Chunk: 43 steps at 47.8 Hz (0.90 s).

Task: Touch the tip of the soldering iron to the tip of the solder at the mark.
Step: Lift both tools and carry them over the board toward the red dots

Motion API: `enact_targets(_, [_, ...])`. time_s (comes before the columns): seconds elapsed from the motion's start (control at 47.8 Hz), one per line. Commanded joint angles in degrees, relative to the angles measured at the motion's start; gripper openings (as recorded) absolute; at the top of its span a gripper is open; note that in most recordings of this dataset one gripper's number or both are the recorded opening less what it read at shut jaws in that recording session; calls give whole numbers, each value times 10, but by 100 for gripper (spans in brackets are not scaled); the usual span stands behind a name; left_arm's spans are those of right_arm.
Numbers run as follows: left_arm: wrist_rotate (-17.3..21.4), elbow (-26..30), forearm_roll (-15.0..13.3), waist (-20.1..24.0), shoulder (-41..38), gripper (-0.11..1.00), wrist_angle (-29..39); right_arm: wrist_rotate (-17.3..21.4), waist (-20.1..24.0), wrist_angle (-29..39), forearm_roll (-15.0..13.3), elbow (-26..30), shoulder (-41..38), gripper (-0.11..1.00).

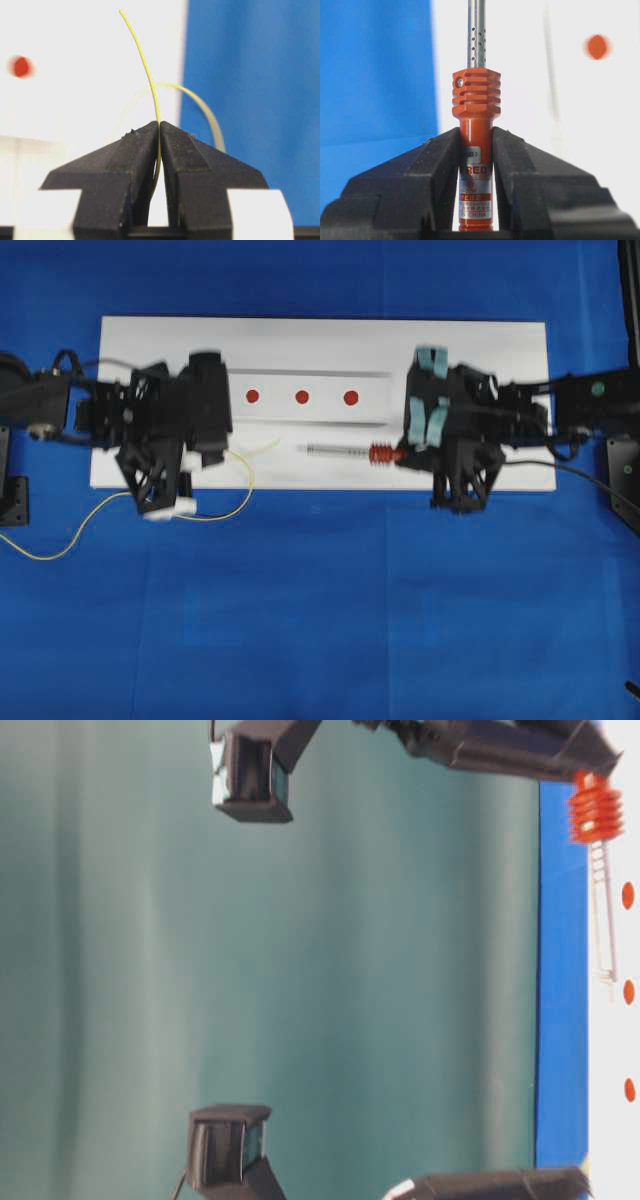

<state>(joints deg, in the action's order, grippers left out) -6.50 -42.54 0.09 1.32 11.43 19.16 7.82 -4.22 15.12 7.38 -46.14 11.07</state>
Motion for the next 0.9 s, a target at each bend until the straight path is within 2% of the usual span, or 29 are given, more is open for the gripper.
enact_targets(0.0, [18,22,2,27,0,2,1,-1,-24,7,-11,18,13,6])
enact_targets(0.125, [34,40,2,56,-11,2,10,-1,-48,27,-26,26,12,6])
enact_targets(0.314, [54,61,2,75,-24,2,36,0,-62,44,-39,35,9,6])
enact_targets(0.878, [42,43,2,76,-6,2,51,0,-65,53,-41,37,10,6])
